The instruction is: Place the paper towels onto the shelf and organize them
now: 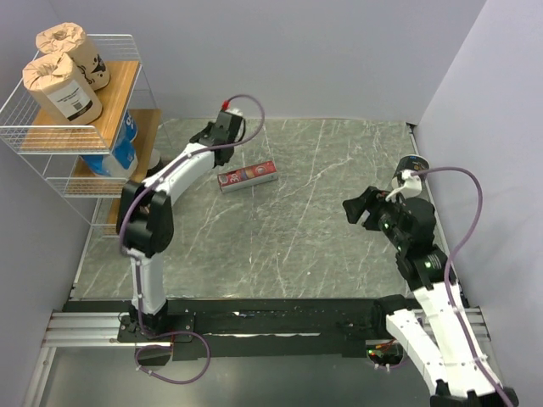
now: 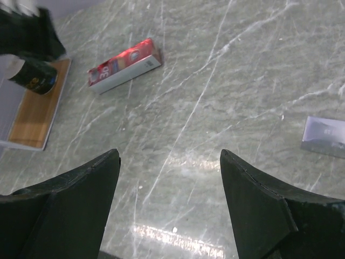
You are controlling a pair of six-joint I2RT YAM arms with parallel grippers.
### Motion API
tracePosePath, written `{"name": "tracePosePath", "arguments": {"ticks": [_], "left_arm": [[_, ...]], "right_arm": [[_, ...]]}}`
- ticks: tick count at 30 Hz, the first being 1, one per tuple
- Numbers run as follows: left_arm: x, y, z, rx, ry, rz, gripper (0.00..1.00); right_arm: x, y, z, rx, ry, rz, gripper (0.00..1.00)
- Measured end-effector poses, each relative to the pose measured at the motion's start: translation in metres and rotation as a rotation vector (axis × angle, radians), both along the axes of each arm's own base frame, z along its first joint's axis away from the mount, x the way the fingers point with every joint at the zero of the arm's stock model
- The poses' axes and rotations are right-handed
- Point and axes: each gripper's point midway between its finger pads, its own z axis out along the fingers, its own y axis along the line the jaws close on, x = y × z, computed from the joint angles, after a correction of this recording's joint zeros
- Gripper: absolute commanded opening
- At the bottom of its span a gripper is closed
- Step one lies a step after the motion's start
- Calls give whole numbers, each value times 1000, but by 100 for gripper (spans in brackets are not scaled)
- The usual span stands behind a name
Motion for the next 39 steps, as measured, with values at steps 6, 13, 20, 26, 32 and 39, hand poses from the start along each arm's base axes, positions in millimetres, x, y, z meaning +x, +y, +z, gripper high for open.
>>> {"name": "tracePosePath", "arguments": {"ticks": [6, 13, 20, 26, 32, 39], "left_arm": [[-32, -97, 128, -268, -226, -269, 68], [-108, -111, 235, -548, -391, -460, 96], [-167, -102, 210, -641, -358, -535, 96], [-185, -101, 154, -639, -266, -516, 96], [-204, -115, 182, -675, -354, -580, 96], [-215, -119, 203, -701, -416, -608, 97]], "right_arm": [[31, -14, -7, -96, 48, -74, 84], [78, -68, 7, -450, -5, -250, 87], [124, -117, -23, -862, 86, -333, 88], [159, -168, -65, -1186, 256, -290, 85], [164, -213, -101, -1319, 356, -209, 83], [171, -239, -107, -1394, 331, -181, 83]]}}
